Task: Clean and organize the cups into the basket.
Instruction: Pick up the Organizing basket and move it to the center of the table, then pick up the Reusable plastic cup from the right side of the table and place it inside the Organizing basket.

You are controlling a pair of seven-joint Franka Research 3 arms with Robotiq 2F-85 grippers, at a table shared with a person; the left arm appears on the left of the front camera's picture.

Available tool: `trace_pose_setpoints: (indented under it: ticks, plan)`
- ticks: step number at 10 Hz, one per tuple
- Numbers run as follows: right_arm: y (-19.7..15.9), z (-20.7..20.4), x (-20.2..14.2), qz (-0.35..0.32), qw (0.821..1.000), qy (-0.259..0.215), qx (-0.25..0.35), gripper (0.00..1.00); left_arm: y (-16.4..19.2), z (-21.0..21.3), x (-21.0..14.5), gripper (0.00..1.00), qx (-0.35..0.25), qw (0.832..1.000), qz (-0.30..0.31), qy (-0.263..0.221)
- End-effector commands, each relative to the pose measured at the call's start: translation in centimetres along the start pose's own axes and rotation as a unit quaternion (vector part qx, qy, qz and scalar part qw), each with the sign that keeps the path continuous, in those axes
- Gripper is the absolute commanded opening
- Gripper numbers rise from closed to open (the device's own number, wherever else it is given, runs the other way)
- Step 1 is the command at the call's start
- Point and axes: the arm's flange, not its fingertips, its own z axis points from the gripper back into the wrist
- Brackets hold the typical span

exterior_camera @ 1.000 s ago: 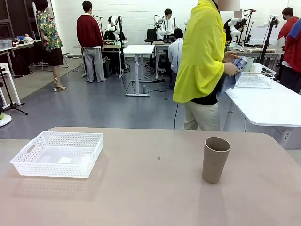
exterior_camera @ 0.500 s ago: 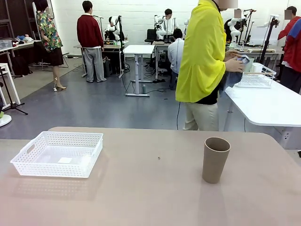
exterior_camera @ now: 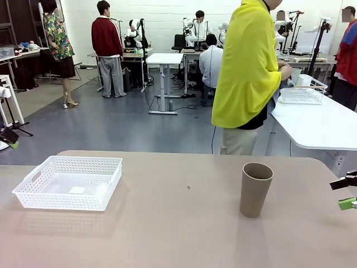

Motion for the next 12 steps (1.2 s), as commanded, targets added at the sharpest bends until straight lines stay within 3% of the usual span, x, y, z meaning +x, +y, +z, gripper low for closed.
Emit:
trace_pose_setpoints:
  ticks: [1,6,10,12]
  plan:
    - [-1.4,-1.4,-0.1,0.008,1.000,0.001,-0.012,1.00,-2.1,-0.5,1.9,1.00,0.019,1.000,0.012,0.022]
    - [-2.7,-4.9,-0.7,0.014,1.000,0.004,-0.001,1.00,-4.1,-5.4,4.3,1.00,0.021,0.997,0.044,0.057]
    - [-1.9,-9.5,0.9,0.073,0.995,-0.014,0.068,1.00,-4.5,-7.7,4.7,1.00,0.006,0.995,0.049,0.091]
    - [-1.7,-11.3,2.0,0.079,0.994,-0.003,0.073,1.00,-4.0,-7.2,4.0,1.00,0.000,0.996,0.042,0.074]
